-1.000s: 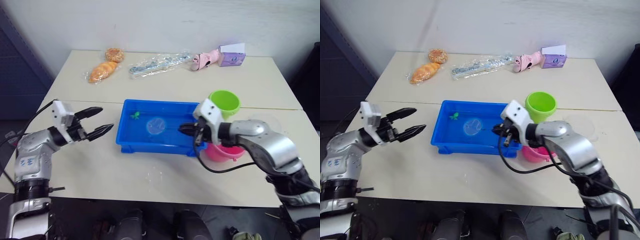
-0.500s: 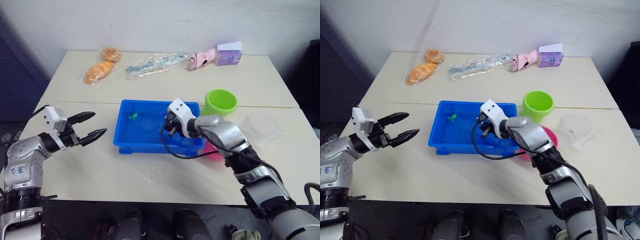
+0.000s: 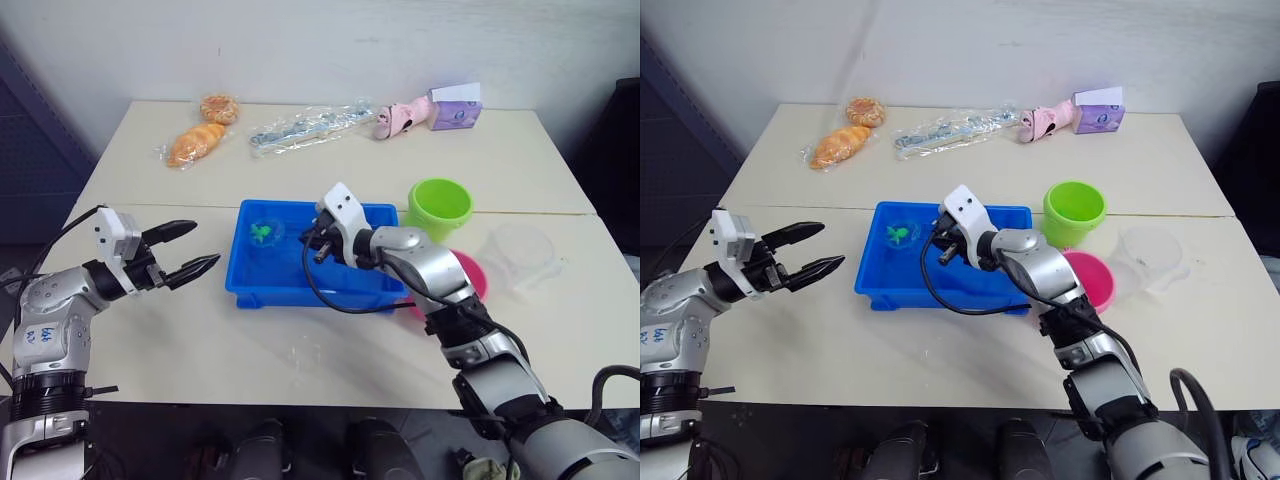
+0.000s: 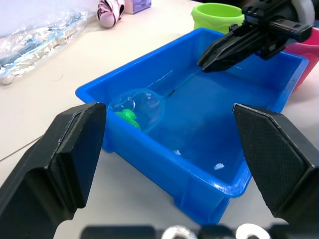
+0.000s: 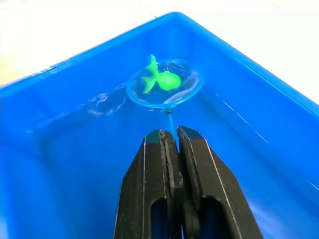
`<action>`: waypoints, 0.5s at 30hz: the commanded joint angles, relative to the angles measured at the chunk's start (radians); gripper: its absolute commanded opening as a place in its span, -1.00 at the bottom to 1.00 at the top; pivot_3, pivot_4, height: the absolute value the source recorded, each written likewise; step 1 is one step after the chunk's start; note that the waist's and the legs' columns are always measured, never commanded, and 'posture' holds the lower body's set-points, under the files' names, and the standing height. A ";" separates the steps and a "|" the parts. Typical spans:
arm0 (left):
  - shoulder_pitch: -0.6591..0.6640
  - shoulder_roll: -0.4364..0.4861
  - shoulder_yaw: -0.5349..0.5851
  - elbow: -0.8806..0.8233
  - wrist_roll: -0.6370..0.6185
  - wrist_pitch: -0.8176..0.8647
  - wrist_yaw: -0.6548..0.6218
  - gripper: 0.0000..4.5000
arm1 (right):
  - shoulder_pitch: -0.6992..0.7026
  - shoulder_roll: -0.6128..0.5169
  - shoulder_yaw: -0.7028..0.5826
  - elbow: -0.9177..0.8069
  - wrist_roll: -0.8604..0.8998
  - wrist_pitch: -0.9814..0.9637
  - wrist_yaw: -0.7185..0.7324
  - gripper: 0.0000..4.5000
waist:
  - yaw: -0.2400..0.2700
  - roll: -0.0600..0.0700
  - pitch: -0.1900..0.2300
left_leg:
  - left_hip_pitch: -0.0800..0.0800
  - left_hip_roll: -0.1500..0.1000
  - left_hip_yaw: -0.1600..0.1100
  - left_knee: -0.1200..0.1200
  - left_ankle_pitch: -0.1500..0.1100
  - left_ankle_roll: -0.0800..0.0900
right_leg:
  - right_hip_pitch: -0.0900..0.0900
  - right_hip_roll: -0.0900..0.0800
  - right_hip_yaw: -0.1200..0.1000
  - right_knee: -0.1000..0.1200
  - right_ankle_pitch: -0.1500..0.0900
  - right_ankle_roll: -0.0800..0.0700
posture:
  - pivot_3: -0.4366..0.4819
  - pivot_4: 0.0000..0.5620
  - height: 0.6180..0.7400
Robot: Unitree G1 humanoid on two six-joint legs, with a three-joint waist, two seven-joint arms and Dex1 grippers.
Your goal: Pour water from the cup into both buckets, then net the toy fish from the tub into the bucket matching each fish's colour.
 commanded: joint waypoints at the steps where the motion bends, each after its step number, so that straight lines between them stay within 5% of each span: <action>1: -0.027 -0.003 -0.004 0.013 -0.002 -0.019 -0.006 0.94 | 0.062 -0.048 -0.069 -0.177 0.060 0.046 0.030 -1.00 | 0.001 0.000 0.000 | 0.000 0.000 0.000 0.000 0.000 0.000 | 0.000 0.000 0.000 0.000 0.000 0.000 | -0.05 -0.47 1.00; 15: -0.173 -0.089 -0.103 0.036 -0.011 -0.011 -0.042 0.94 | 0.405 -0.286 -0.419 -0.791 0.312 0.311 0.028 -1.00 | 0.023 -0.001 0.000 | 0.000 0.000 0.000 -0.002 0.000 0.000 | 0.000 0.000 0.000 -0.004 0.000 0.000 | -0.05 -0.47 1.00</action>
